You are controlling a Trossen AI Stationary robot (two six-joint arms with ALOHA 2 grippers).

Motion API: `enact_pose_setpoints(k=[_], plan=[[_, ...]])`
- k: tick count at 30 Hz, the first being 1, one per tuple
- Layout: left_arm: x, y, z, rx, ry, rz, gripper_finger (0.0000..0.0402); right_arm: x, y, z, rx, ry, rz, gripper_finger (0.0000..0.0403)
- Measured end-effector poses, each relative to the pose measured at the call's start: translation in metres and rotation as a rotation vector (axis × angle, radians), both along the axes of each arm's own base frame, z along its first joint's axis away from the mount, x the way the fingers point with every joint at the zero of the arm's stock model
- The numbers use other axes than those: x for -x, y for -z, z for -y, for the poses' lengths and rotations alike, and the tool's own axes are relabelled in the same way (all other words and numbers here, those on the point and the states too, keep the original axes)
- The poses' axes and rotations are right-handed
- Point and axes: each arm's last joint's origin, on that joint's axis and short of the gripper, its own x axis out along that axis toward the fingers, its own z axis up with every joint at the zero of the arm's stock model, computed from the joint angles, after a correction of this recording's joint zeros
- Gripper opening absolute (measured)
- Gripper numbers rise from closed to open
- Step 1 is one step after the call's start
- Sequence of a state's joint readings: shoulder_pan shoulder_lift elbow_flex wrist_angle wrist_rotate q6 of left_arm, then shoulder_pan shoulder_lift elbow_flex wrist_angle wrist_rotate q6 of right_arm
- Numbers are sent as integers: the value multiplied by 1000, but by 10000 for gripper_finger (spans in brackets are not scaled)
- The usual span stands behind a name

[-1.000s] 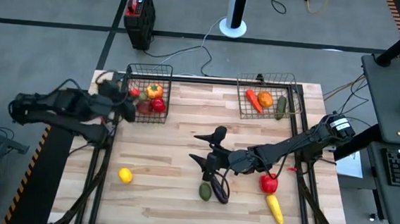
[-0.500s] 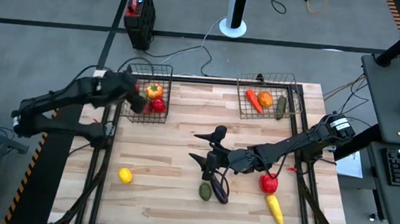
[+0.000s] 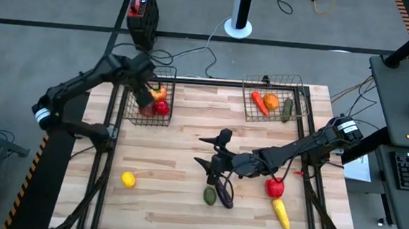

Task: Sort produce into baskets
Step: Put the red tomato into the left wire basket

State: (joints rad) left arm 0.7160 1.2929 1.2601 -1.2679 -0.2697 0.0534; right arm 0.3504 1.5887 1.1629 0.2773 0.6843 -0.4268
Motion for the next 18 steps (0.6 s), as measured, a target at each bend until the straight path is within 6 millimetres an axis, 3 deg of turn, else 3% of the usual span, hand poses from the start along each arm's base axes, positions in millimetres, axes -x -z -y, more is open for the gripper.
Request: enact_pose_setpoints(k=[10, 18], plan=[[-20, 32, -19, 155, 170, -180, 107, 0, 1, 0, -28, 6, 0, 325], [-27, 44, -25, 144, 213, -185, 109, 0, 2, 0, -25, 6, -6, 325]])
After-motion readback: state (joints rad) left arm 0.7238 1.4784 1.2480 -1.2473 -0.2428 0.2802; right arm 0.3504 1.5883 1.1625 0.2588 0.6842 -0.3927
